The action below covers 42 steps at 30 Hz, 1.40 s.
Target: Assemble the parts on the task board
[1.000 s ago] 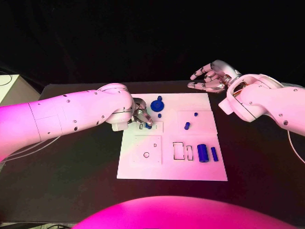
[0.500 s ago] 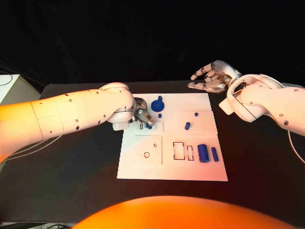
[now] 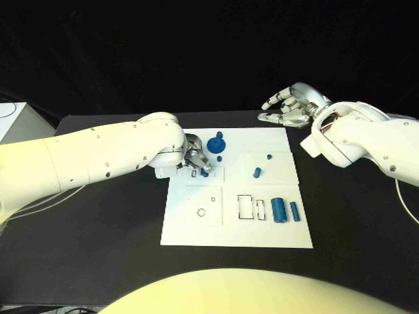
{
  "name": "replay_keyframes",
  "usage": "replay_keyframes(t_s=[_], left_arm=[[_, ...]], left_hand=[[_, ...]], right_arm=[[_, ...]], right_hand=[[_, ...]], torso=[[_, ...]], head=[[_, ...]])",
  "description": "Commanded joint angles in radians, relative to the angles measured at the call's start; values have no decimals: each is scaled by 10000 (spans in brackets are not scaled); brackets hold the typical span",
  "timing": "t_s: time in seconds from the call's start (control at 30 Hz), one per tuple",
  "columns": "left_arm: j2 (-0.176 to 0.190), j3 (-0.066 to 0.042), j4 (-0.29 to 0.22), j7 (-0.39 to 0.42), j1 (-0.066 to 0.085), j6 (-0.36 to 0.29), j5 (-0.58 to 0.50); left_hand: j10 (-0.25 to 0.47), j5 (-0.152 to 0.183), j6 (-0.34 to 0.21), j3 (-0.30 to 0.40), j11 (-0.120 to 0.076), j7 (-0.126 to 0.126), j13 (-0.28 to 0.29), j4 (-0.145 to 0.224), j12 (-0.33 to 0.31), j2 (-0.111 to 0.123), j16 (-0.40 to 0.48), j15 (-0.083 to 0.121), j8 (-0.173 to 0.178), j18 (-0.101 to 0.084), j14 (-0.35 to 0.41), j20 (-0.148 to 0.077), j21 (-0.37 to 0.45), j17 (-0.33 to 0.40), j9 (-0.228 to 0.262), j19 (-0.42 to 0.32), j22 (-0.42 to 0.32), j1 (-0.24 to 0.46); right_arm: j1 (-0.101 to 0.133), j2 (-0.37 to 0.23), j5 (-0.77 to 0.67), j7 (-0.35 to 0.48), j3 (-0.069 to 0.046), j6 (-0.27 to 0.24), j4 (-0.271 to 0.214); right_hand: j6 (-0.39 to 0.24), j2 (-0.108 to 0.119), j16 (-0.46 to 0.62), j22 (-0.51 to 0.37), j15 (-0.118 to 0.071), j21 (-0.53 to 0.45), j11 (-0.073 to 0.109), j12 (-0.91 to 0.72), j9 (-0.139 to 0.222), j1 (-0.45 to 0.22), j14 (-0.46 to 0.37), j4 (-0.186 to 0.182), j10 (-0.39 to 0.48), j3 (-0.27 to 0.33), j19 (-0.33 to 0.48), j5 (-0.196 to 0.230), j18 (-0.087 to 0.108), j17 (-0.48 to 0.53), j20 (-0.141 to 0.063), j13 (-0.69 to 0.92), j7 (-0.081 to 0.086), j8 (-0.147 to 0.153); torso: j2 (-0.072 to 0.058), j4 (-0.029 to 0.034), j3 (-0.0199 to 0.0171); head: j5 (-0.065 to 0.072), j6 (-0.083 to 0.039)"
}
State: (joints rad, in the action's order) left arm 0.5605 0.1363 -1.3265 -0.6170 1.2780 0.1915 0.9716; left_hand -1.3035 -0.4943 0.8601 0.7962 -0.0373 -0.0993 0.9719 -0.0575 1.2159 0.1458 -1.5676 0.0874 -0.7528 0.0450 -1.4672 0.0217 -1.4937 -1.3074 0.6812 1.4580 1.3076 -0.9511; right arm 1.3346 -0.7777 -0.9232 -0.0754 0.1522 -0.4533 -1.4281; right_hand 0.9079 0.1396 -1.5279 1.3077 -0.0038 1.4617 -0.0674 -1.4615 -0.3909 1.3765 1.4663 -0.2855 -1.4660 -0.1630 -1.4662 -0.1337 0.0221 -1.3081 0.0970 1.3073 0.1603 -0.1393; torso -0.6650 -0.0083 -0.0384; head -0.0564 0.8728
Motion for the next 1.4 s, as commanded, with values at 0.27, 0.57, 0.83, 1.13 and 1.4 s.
replay_keyframes(t_s=[0.27, 0.57, 0.83, 1.13, 1.4], left_arm=[[-133, 59, 35, -4, -90, 364, -103], [-168, 64, 69, 31, -103, 365, -108], [-183, 67, 112, 46, -105, 368, -110], [-199, 71, 173, 56, -106, 352, -111], [-204, 75, 206, 55, -106, 349, -112]], left_hand=[[-169, 148, 891, 176, -75, 771, 18, 475, 4, -360, -32, 90, 27, -67, -1036, -36, -24, -2634, 1381, 96, 986, -101], [-187, 152, 964, -370, -97, 803, 40, 249, -15, -300, -32, 107, 100, -72, -1036, -57, -22, -2634, 1282, 114, 1006, 25], [-200, 135, 1013, -753, -114, 828, 75, 46, -13, -156, -32, 119, 137, -73, -1036, -66, -16, -2634, 1217, 119, 1009, 163], [-207, 145, 1082, -1253, -130, 848, 105, -299, -16, -99, -32, 133, 170, -76, -1036, -84, -15, -2634, 1143, 133, 1026, 310], [-213, 145, 1107, -1500, -135, 858, 130, -442, -10, -44, -32, 139, 179, -75, -1036, -90, -9, -2634, 1115, 133, 1023, 348]], right_arm=[[-5, -14, -79, 45, -1, 120, -25], [-5, -29, -79, 45, -1, 110, -38], [-5, -43, -80, 46, -1, 99, -51], [-4, -55, -80, 48, -1, 84, -64], [-4, -70, -80, 49, -1, 70, -70]], right_hand=[[-98, 11, 45, 1824, 36, -67, -82, 44, -17, -113, 775, -36, -228, -30, -534, -35, 65, -1567, 51, 1812, 4, -38], [-114, 15, 57, 1807, 36, -95, -82, 62, -17, -135, 770, -31, -213, -32, -523, -38, 71, -1546, 51, 1796, 5, -51], [-114, 15, 57, 1807, 36, -95, -82, 62, -17, -135, 770, -31, -213, -32, -523, -38, 71, -1546, 51, 1796, 5, -51], [-120, 17, 65, 1794, 36, -115, -83, 76, -16, -140, 765, -30, -202, -33, -515, -39, 76, -1528, 51, 1786, 5, -53], [-127, 20, 76, 1776, 36, -142, -83, 94, -16, -146, 759, -31, -189, -32, -503, -38, 82, -1507, 51, 1773, 6, -55]], torso=[[-1, -6, 3], [-1, -9, -2], [-1, -3, 0], [-2, -3, 3], [-3, 1, 8]], head=[[22, -2], [45, -2], [66, -2], [78, -2], [87, -2]])
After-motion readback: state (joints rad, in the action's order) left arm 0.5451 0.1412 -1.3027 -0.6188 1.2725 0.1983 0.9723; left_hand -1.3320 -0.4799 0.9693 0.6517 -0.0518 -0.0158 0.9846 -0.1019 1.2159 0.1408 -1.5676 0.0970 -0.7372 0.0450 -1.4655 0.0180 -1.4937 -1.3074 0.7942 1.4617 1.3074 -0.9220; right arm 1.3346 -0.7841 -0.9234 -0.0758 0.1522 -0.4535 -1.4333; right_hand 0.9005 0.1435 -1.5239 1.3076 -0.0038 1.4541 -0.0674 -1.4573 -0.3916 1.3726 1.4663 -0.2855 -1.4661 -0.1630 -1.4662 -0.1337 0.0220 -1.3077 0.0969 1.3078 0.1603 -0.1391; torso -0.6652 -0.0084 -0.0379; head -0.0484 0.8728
